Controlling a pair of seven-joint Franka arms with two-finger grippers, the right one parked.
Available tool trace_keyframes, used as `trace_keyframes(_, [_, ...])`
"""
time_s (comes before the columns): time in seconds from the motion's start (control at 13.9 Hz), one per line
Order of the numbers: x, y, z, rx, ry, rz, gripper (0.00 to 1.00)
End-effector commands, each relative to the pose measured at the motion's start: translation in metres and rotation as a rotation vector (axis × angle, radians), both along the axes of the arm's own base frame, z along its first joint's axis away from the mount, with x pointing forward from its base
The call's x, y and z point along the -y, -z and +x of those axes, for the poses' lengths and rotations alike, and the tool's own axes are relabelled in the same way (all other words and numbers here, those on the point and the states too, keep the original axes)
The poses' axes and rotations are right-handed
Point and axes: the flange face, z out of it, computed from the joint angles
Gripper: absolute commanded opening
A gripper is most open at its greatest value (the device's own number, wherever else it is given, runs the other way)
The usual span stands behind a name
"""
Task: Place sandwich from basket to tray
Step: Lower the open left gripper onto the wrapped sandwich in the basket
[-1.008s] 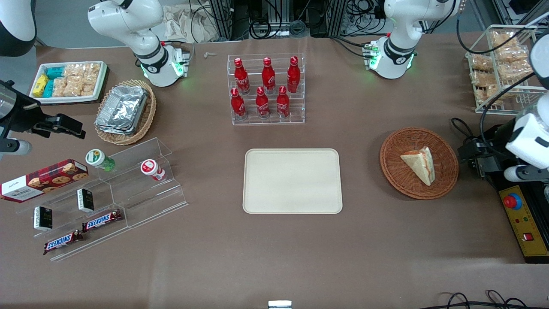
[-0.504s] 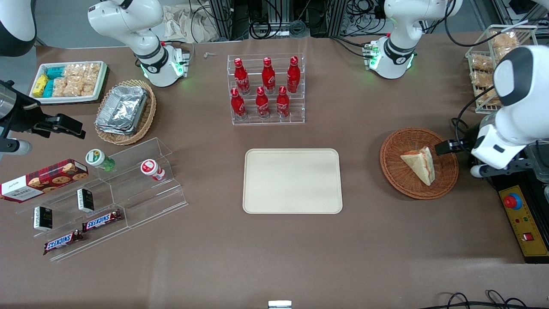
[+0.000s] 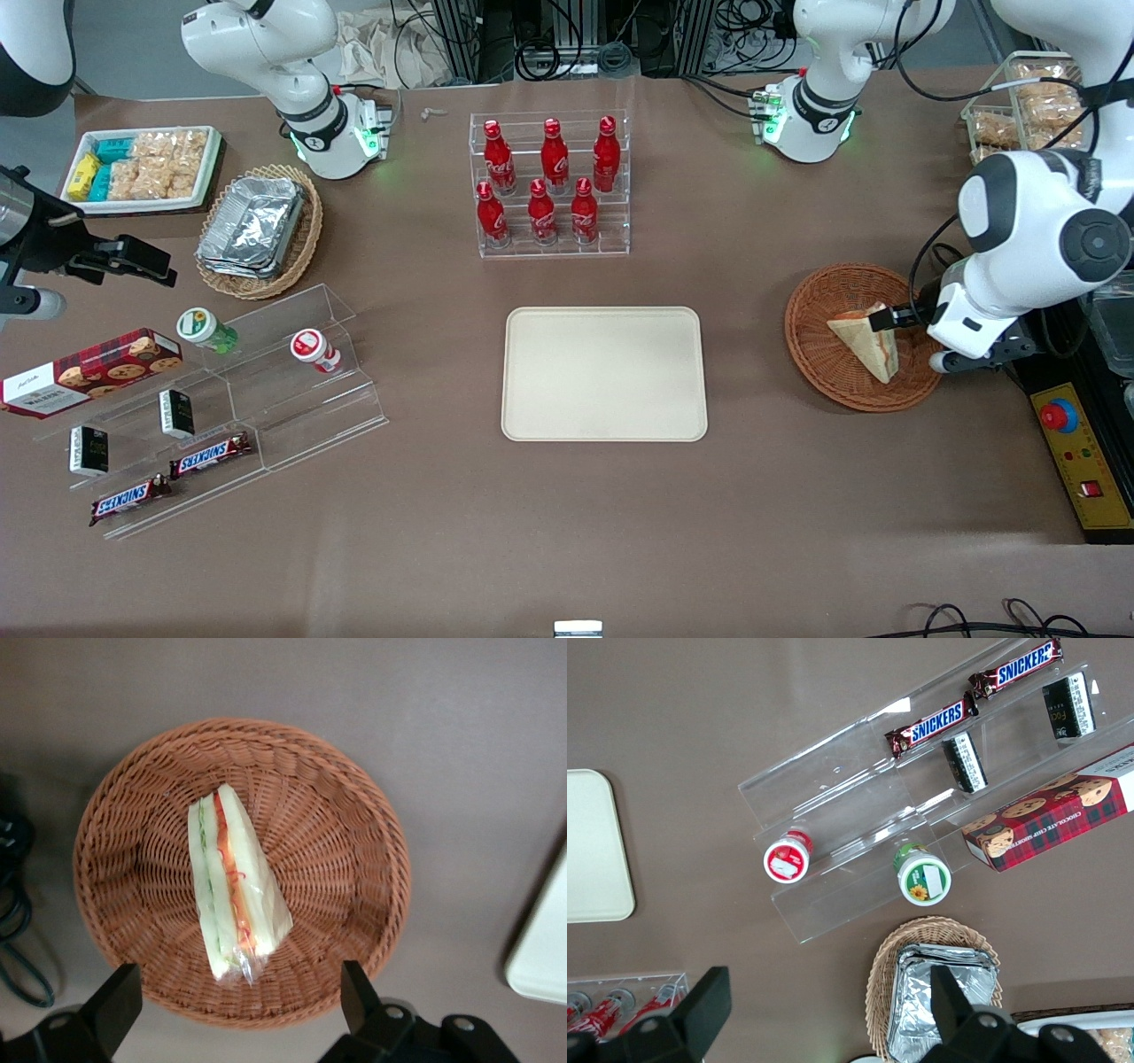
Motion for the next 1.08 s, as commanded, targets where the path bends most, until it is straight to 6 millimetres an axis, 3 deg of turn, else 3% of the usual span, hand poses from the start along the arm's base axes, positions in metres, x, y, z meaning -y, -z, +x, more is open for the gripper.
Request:
trace_keyframes(0.0, [-0.003, 0.018, -0.016, 0.015, -0.059, 0.000, 1.00])
trace_keyframes(0.72, [-0.003, 0.094, -0.014, -0.043, -0.159, 0.025, 1.00])
trace_keyframes(0.79, [-0.003, 0.096, -0.013, -0.041, -0.173, 0.027, 0.96])
trace_keyframes(1.01, [-0.003, 0.098, -0.013, -0.041, -0.212, 0.033, 0.42])
